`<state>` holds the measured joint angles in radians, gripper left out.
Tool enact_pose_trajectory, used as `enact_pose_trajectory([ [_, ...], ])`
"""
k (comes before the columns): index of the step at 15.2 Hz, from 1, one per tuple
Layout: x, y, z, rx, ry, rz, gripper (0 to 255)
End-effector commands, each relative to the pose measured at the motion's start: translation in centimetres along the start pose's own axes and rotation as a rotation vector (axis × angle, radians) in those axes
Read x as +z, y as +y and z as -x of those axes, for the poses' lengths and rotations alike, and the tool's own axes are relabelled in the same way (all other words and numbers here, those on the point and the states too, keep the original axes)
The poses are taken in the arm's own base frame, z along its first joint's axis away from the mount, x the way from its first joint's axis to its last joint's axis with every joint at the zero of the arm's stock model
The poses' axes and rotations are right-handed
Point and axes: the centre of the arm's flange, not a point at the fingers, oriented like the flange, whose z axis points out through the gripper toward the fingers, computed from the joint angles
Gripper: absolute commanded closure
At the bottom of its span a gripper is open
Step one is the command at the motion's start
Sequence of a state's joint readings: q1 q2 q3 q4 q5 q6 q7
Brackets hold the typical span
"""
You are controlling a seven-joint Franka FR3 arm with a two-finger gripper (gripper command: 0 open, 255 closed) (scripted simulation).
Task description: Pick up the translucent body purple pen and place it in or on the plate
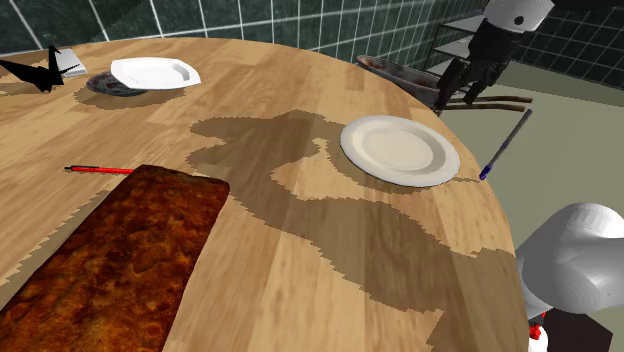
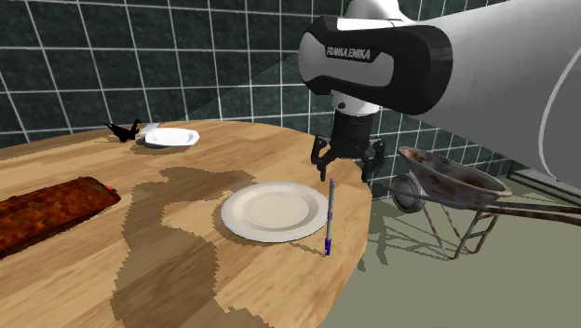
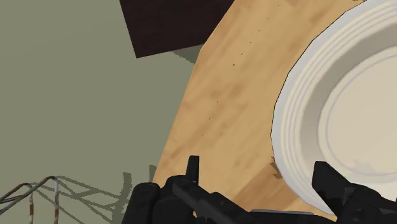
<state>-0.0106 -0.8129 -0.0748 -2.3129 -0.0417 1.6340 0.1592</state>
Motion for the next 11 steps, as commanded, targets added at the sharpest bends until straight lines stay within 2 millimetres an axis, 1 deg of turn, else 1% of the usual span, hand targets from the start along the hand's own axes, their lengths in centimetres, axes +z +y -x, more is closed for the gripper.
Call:
enact_pose_trajectory([
  [1, 0.0, 0.0, 0.0, 0.0, 0.0, 0.0, 0],
  [4, -0.5, -1.2, 4.4, -0.139, 0.066, -0.038, 0],
  [6, -0.8, -1.6, 7.5, -0.232, 0.11, -0.063, 0],
  [8, -0.9, -1.7, 10.6, -0.325, 0.154, -0.089, 0],
  [11, -0.7, -1.4, 15.2, -0.465, 0.22, -0.127, 0],
])
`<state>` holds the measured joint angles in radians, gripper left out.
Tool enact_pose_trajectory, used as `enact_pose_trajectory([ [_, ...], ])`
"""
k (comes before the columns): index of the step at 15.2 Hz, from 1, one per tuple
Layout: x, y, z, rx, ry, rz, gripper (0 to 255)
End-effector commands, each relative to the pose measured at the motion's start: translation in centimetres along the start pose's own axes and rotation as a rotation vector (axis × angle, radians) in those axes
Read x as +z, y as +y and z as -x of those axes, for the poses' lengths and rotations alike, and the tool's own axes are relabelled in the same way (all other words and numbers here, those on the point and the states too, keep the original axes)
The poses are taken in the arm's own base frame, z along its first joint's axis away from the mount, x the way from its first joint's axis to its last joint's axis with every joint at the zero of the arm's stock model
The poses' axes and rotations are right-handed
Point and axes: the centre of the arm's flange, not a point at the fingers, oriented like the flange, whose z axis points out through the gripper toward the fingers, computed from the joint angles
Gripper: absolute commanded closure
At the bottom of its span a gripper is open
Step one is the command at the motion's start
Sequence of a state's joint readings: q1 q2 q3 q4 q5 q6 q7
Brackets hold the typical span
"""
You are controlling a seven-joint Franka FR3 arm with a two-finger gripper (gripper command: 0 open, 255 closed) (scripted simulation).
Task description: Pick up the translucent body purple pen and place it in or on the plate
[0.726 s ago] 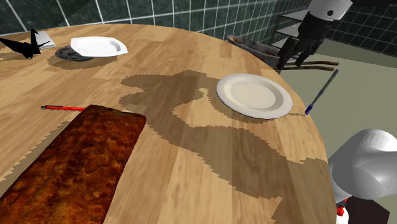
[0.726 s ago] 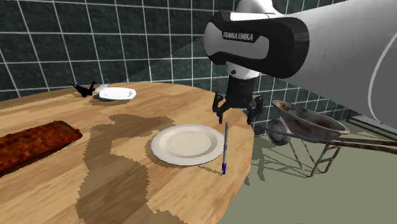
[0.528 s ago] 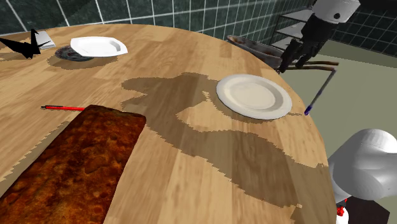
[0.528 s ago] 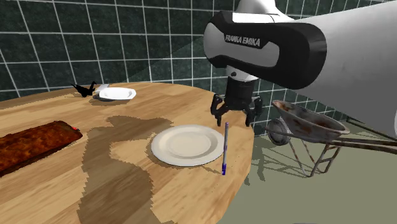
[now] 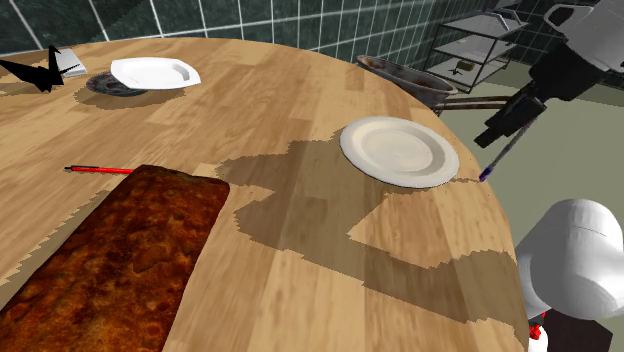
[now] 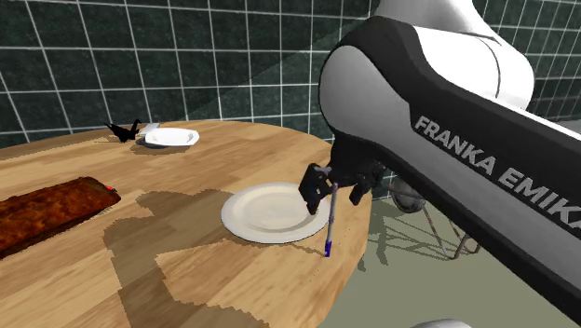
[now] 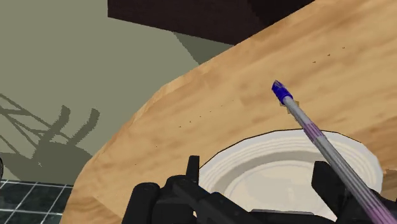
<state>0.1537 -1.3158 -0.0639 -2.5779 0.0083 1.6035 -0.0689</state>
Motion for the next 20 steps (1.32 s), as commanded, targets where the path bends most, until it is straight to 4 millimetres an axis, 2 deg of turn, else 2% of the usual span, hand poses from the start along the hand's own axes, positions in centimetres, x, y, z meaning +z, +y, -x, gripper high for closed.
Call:
enact_pose_trajectory([
  [1, -0.4, -0.8, 3.0, -0.098, 0.046, -0.026, 0],
  [3, -0.6, -1.3, 6.0, -0.191, 0.09, -0.052, 0],
  [4, -0.7, -1.4, 6.7, -0.211, 0.099, -0.057, 0],
  [12, 3.3, -1.7, 6.3, -0.211, 0.099, -0.057, 0],
  [19, 3.3, -1.7, 6.3, -0.211, 0.099, -0.057, 0],
  [20, 3.3, -1.7, 6.3, -0.211, 0.099, -0.057, 255],
])
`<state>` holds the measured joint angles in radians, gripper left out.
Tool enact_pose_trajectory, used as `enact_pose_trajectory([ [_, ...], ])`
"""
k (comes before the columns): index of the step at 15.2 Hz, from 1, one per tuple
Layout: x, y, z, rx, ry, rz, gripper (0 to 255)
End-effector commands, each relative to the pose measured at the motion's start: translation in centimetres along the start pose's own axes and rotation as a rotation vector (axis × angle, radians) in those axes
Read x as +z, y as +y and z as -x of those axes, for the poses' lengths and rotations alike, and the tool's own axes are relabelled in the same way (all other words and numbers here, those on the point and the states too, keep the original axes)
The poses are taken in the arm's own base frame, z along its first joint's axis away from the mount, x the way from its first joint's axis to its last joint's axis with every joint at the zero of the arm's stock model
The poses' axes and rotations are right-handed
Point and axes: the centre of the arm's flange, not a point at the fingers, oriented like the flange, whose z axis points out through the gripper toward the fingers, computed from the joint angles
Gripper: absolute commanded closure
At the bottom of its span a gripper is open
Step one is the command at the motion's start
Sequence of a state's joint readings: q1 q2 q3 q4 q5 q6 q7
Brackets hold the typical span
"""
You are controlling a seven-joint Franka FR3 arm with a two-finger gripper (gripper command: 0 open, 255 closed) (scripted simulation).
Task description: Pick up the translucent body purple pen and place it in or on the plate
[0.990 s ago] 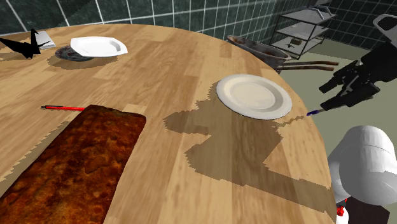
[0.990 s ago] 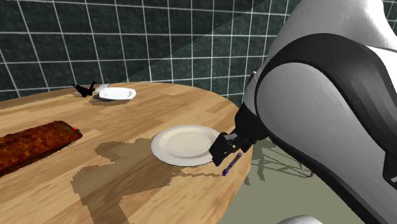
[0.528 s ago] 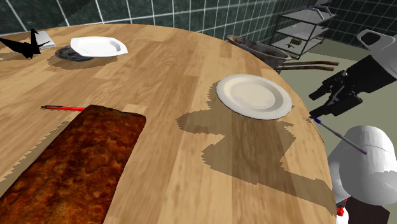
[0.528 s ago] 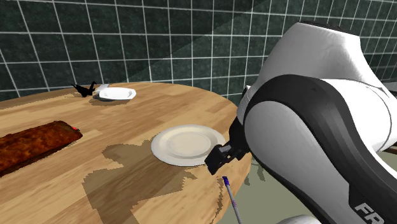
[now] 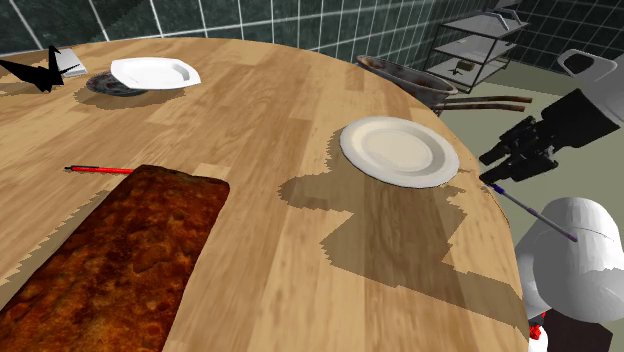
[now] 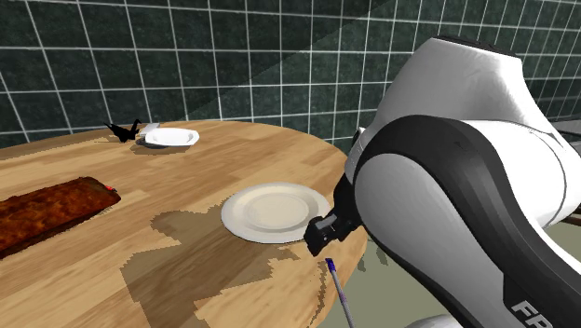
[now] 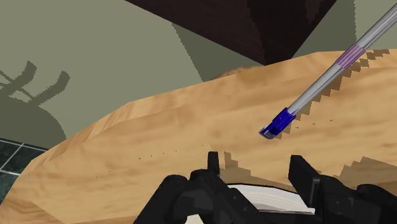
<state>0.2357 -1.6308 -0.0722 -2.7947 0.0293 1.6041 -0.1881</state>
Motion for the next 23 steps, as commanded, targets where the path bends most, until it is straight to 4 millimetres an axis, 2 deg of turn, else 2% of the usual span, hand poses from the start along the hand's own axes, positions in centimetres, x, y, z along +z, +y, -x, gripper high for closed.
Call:
enact_pose_trajectory([
  [1, 0.0, 0.0, 0.0, 0.0, 0.0, 0.0, 255],
  [9, 0.0, 0.0, 0.0, 0.0, 0.0, 0.0, 255],
  [10, 0.0, 0.0, 0.0, 0.0, 0.0, 0.0, 0],
  [13, -1.7, -2.3, 0.6, 0.217, -0.155, 0.066, 0],
  [17, -3.6, -5.3, 0.3, 0.487, -0.349, 0.149, 0],
  [23, -0.6, -5.1, 1.5, 0.487, -0.349, 0.149, 0],
])
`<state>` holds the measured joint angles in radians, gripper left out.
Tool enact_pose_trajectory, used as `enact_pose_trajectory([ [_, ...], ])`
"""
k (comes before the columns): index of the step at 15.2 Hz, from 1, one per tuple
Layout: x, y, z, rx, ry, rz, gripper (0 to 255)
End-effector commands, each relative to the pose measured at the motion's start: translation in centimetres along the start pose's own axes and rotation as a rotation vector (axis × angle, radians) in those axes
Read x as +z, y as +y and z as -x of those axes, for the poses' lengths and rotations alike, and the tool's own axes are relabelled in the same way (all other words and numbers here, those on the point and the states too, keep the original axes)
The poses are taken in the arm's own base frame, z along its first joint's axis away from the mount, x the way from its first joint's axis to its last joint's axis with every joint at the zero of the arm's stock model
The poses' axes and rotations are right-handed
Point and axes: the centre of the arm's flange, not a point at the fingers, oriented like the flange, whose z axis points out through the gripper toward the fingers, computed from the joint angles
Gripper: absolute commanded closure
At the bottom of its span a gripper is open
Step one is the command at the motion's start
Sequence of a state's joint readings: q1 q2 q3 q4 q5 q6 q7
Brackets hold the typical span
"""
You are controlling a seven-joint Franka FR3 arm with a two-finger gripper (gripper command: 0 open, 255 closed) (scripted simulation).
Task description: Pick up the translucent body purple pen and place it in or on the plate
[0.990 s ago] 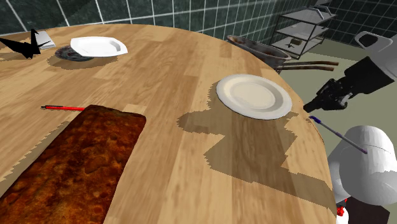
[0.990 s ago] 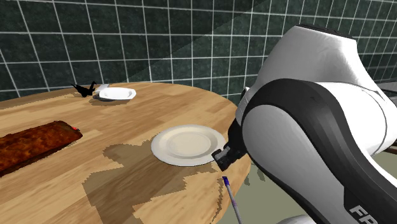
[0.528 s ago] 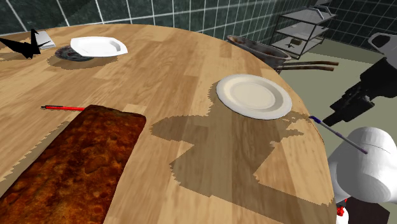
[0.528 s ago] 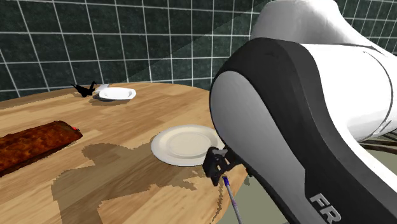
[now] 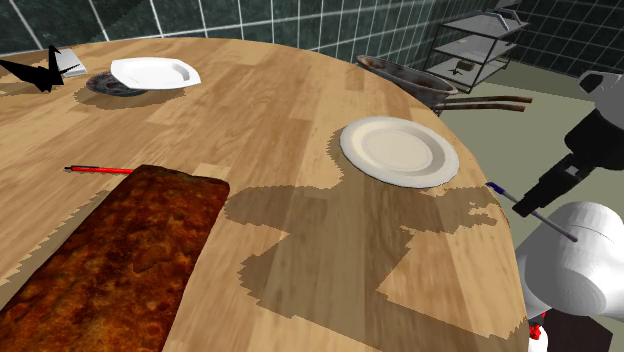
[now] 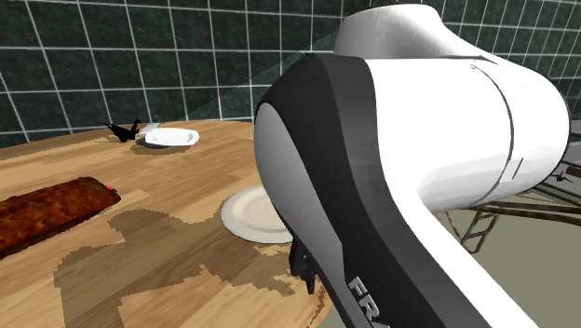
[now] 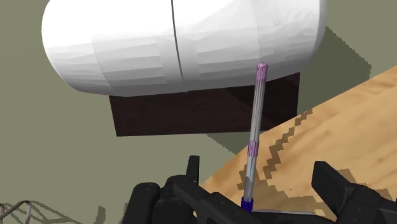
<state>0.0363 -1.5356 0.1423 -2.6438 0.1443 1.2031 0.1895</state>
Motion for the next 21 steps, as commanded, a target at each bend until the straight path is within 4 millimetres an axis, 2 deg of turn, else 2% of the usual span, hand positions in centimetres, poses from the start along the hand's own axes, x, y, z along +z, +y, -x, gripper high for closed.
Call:
enact_pose_trajectory([
  [1, 1.0, 0.0, 0.1, 0.001, -0.001, 0.0, 0],
  [9, 1.3, 0.0, 0.1, 0.001, -0.001, 0.0, 0],
  [10, 1.3, 0.0, 0.1, 0.001, -0.001, 0.0, 255],
  [19, 1.4, 0.0, 0.1, 0.001, -0.001, 0.0, 255],
  [21, 0.3, 0.0, 0.0, 0.001, -0.001, 0.0, 255],
])
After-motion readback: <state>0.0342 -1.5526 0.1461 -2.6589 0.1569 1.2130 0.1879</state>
